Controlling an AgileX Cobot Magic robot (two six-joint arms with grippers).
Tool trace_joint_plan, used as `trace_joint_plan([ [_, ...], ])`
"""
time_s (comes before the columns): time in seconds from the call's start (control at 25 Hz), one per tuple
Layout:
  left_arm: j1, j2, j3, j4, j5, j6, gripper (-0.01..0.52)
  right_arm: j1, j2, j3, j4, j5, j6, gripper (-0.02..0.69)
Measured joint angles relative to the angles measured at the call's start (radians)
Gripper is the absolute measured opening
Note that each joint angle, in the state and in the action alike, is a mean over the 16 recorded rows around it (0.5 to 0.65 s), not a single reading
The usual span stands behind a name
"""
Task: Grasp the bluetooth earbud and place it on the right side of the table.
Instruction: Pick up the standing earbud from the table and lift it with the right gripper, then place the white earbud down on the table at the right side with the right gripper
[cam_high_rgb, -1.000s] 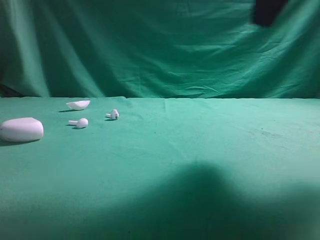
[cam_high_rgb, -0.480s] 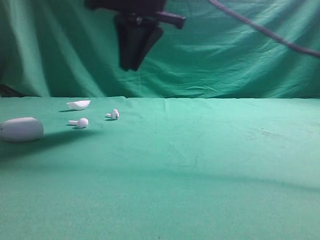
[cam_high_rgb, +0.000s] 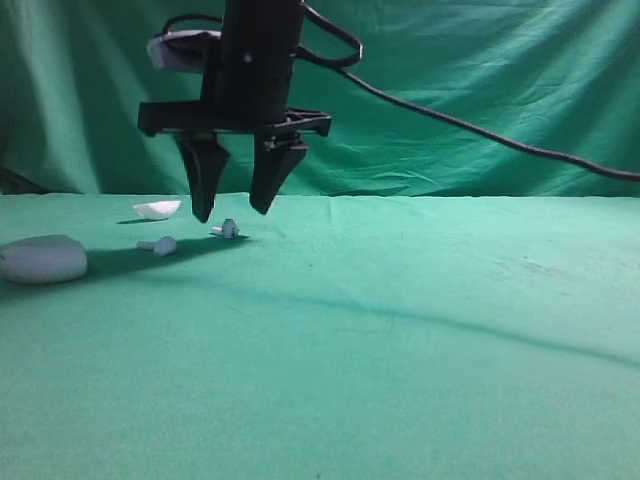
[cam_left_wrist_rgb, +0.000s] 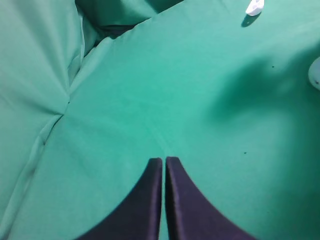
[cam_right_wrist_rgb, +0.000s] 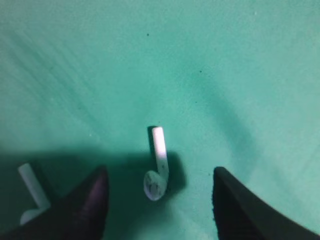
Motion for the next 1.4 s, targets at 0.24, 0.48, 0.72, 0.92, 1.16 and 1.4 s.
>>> trace_joint_plan([
  [0.24,0.0,0.0,0.0,0.0,0.0,0.0,0.0,0.0,0.029,-0.016,-0.005,-0.006,0.02,0.274],
  [0.48,0.0,0.0,0.0,0.0,0.0,0.0,0.0,-0.001,0.033,-0.067,-0.004,0.048,0.025,0.157],
  [0.72,0.0,0.0,0.0,0.0,0.0,0.0,0.0,-0.018,-0.042,-0.131,-0.014,0.138,0.028,0.089],
  [0.92,0.0,0.0,0.0,0.0,0.0,0.0,0.0,-0.079,-0.191,-0.107,-0.038,0.206,0.041,0.089],
  [1.16,0.0,0.0,0.0,0.0,0.0,0.0,0.0,-0.204,-0.454,0.153,-0.068,0.187,0.07,0.089],
  [1.4,0.0,0.0,0.0,0.0,0.0,0.0,0.0,-0.335,-0.681,0.593,-0.085,0.043,0.113,0.089],
])
